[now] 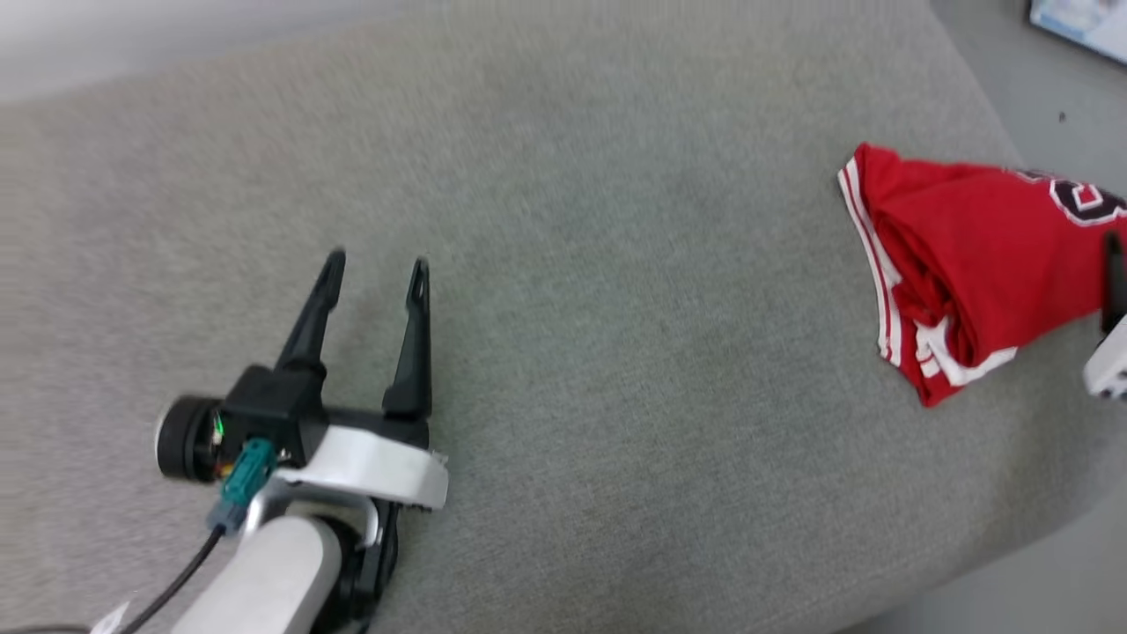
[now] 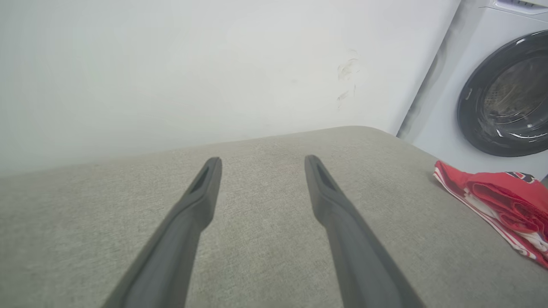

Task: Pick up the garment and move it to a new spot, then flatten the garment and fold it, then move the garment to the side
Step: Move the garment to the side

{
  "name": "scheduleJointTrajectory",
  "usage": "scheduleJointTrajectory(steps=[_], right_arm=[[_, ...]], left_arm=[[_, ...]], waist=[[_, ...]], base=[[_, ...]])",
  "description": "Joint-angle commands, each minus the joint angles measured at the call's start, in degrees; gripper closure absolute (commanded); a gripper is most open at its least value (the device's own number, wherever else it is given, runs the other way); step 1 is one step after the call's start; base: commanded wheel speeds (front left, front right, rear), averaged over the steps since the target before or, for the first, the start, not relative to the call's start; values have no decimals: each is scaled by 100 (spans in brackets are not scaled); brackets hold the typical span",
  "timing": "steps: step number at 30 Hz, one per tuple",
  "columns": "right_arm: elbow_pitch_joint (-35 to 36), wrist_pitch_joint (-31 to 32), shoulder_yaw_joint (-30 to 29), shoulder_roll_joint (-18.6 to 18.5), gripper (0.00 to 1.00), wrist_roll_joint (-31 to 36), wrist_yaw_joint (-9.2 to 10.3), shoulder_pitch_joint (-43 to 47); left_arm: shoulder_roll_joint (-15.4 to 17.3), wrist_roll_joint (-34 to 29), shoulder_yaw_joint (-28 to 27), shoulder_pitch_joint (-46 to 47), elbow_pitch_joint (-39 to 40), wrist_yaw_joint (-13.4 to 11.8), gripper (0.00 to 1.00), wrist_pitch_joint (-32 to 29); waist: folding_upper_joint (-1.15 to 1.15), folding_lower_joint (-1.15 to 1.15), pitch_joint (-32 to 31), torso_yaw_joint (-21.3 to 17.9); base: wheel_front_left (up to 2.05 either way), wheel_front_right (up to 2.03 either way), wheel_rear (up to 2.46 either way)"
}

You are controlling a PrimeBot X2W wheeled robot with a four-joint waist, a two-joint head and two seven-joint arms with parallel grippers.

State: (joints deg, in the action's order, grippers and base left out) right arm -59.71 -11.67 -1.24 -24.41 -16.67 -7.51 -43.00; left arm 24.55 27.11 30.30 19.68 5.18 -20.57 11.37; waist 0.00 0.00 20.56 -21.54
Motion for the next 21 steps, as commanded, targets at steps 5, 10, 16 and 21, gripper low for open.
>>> scheduleJointTrajectory(steps=[5, 10, 16, 21], right_arm=[[767, -116, 201, 360, 0, -231, 4, 910], [1644, 0, 261, 624, 0, -405, 4, 1669], [2911, 276, 230, 1040, 0, -279, 4, 2430], [4049, 592, 103, 1405, 0, 52, 4, 2963]], left_arm=[[-185, 251, -169, -639, -141, -173, 0, 216], [-222, 348, -315, -983, -187, -247, 0, 297], [-258, 434, -549, -1314, -287, -303, 0, 351], [-209, 440, -711, -1588, -337, -287, 0, 374]], waist=[[0, 0, -941, 555], [0, 0, -1220, 1029], [0, 0, -1503, 1578], [0, 0, -1715, 1920]], base=[[0, 0, 0], [0, 0, 0], [0, 0, 0], [0, 0, 0]])
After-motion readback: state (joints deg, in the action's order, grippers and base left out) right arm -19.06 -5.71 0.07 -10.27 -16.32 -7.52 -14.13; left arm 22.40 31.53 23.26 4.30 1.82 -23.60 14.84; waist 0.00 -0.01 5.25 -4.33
